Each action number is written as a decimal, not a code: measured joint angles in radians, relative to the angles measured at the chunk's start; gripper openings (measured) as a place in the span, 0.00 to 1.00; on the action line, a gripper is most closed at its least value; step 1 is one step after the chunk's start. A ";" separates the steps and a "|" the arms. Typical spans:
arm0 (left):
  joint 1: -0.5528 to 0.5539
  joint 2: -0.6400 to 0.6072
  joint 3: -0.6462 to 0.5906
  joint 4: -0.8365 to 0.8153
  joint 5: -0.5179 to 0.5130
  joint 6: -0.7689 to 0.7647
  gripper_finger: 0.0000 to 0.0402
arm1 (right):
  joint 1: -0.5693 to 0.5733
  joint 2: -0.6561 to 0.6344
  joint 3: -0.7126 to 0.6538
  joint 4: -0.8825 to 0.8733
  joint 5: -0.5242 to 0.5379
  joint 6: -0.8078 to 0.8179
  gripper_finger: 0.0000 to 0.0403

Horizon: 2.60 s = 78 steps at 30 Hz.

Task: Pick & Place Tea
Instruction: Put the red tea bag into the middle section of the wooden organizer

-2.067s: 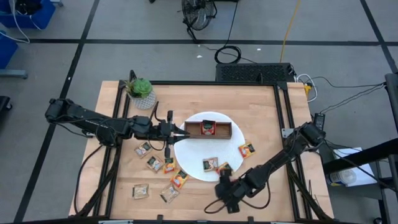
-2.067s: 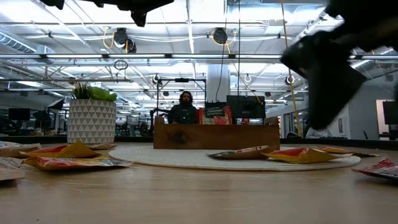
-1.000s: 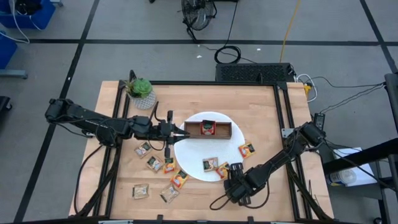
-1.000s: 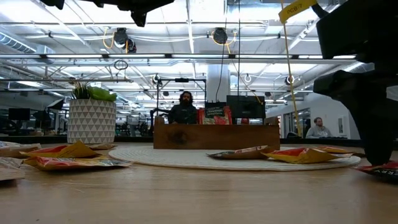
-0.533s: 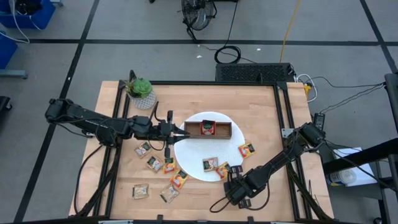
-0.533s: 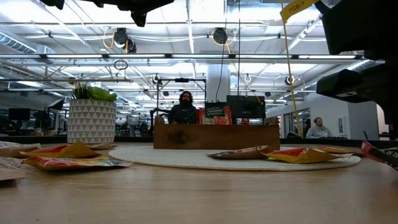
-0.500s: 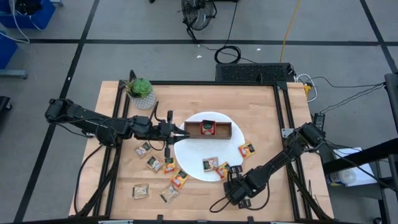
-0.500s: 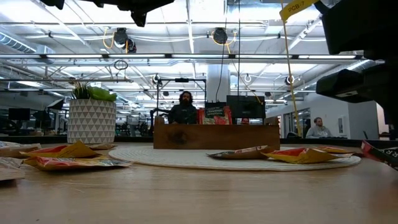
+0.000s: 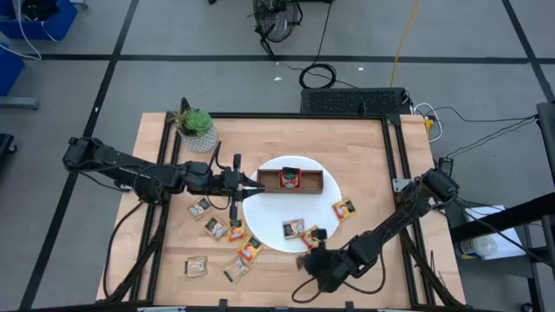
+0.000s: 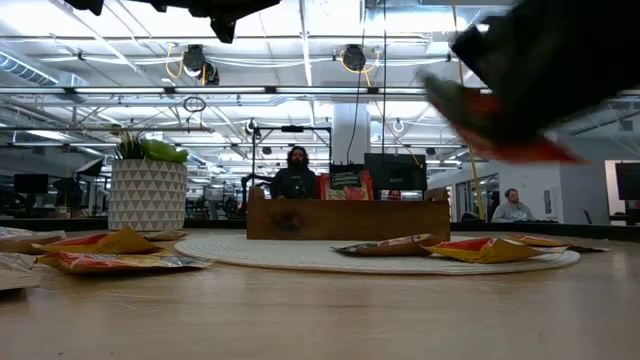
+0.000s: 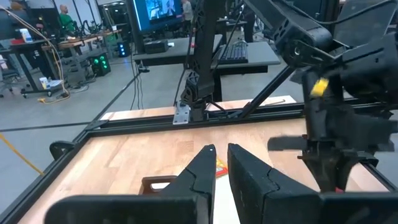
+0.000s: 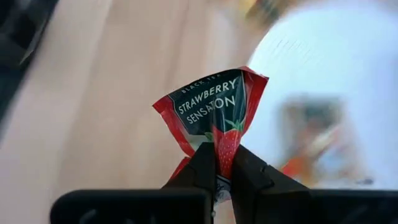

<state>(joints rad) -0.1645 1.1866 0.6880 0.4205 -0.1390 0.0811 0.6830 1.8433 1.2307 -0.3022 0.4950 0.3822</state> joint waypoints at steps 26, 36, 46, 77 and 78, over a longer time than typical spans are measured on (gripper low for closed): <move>0.071 0.083 0.063 -0.083 -0.204 -0.249 0.18 | -0.362 -0.004 -0.447 1.389 0.419 -0.822 0.03; 0.038 0.213 0.299 -0.383 -0.200 -0.218 0.49 | -0.378 -0.004 -0.446 1.503 0.415 -1.031 0.03; -0.021 0.215 0.336 -0.478 -0.201 -0.218 0.52 | -0.383 -0.005 -0.446 1.575 0.335 -1.079 0.03; -0.032 0.214 0.334 -0.499 -0.204 -0.259 0.46 | -0.382 -0.006 -0.420 1.572 0.190 -1.023 0.03; -0.032 0.214 0.334 -0.500 -0.204 -0.259 0.46 | -0.382 -0.006 -0.420 1.570 0.190 -1.022 0.03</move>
<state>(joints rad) -0.1970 1.4010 1.0218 -0.0791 -0.3431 -0.1783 0.3012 1.8370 0.8104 1.2681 0.6846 -0.6399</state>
